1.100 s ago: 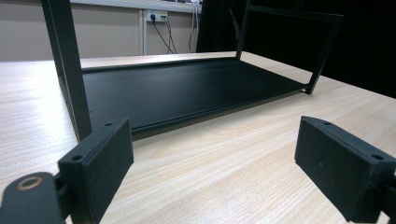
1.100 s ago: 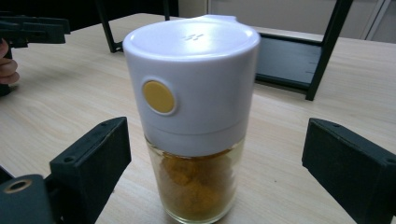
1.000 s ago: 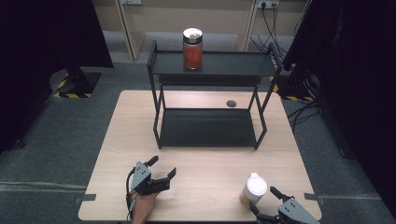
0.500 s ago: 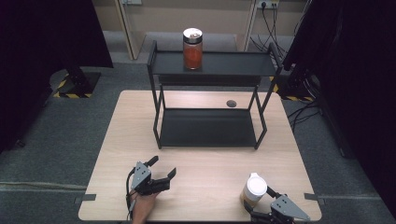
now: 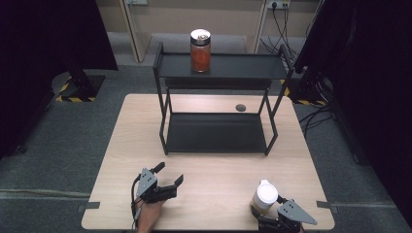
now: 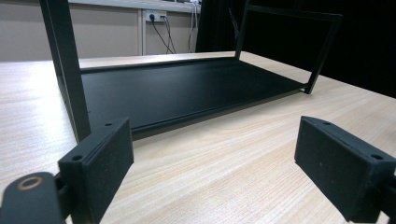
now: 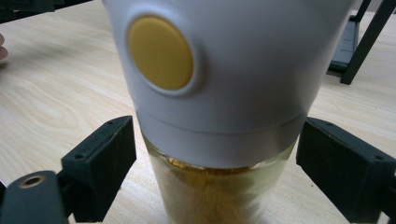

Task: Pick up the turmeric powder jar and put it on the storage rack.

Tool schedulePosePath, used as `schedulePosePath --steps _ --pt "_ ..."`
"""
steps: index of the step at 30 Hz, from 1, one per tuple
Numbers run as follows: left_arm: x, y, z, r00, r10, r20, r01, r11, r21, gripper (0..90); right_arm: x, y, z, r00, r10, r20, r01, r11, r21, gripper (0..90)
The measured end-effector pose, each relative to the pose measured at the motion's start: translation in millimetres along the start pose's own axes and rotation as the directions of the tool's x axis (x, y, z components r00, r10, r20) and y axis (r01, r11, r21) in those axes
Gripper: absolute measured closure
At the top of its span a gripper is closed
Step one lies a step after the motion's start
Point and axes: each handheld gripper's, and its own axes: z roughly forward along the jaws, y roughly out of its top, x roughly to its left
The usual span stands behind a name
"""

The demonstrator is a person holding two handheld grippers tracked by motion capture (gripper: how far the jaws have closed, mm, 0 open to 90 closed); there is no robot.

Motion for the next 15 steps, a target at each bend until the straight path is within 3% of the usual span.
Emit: schedulePosePath --steps 15 --pt "0.1 0.1 0.0 1.0 0.0 0.001 0.0 1.0 0.001 11.1 -2.7 -0.2 3.3 1.0 0.005 -0.003 -0.005 1.0 0.004 17.9"
